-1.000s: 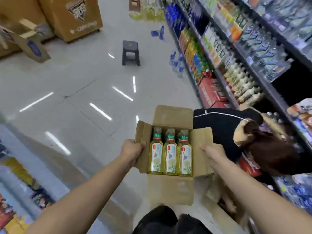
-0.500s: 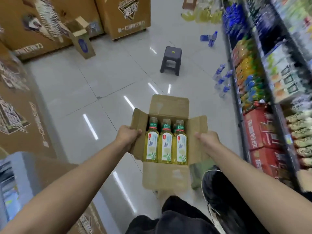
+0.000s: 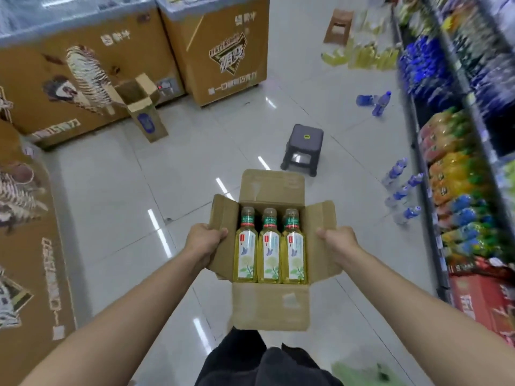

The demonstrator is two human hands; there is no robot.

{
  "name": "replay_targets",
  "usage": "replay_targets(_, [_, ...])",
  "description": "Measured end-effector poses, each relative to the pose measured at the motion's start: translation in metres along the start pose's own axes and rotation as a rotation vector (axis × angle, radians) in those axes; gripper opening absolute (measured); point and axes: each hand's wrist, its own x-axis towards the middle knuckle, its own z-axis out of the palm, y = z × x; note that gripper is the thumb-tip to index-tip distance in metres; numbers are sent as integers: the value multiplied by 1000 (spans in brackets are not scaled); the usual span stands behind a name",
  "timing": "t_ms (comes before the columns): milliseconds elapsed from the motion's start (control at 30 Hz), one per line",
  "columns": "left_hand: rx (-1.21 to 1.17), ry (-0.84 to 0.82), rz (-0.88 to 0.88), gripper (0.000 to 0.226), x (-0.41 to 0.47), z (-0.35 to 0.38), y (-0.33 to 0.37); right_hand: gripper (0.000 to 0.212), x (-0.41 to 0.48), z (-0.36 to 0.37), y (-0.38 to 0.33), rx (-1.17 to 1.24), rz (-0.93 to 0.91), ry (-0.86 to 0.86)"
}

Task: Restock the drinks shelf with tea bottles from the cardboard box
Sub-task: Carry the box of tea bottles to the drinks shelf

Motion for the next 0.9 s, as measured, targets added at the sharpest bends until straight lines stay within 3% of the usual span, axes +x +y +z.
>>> replay_targets(467, [89,-87,37,24,356,113,388,33,304,54,-388,78,31,103])
replay_targets(633, [87,-46,63,21,476,171,522,38,435,65,-532,138,-14,90])
replay_targets(767, [95,-53,50,17,563,217,632,28,522,66,-647,155,3,124])
replay_targets(900, [127,-97,44,20,658,261,746,50,617,66,-756,134,39,174])
